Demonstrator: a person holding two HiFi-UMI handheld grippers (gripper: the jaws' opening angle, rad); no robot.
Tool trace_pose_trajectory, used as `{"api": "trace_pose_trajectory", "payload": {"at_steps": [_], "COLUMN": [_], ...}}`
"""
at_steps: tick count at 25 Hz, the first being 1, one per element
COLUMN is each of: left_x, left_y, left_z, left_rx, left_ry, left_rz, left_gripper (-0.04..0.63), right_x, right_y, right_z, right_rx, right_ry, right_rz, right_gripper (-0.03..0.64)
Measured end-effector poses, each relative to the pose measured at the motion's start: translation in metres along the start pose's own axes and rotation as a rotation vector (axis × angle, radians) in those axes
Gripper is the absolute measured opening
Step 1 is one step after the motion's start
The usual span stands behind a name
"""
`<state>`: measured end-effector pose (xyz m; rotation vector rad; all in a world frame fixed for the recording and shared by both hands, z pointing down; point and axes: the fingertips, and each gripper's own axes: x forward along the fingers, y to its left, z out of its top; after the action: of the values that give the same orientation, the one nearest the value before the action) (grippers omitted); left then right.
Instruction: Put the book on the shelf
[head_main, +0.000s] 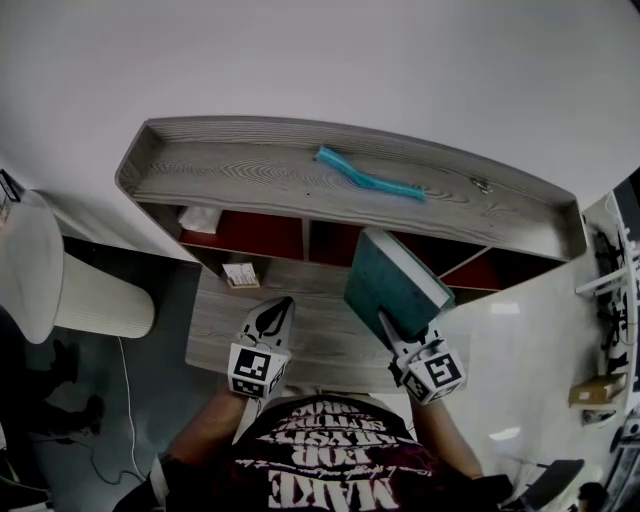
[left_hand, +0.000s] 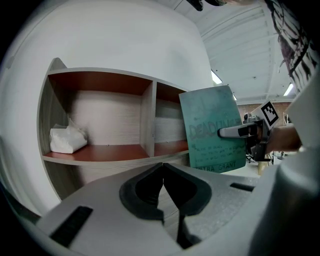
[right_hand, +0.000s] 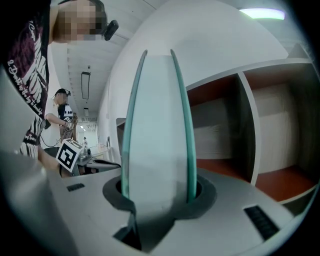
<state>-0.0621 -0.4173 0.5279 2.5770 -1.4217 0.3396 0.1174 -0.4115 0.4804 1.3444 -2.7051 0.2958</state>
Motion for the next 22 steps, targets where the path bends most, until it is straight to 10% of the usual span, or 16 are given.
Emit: {"api": "trace_pose_trajectory", "payload": {"at_steps": [22], "left_x": [0.057], "left_y": [-0.053], "left_z": [-0.031], "left_rx": [-0.005], "left_ry": [0.099], "left_rz": [-0.144], "left_gripper": [0.006], "right_x": [0.029], "right_y": [-0.030], "right_z": [0.013], "right_rx": [0.319], "right_ry": [-0.052], "right_rz": [0.104], "right_gripper": [0.163]}}
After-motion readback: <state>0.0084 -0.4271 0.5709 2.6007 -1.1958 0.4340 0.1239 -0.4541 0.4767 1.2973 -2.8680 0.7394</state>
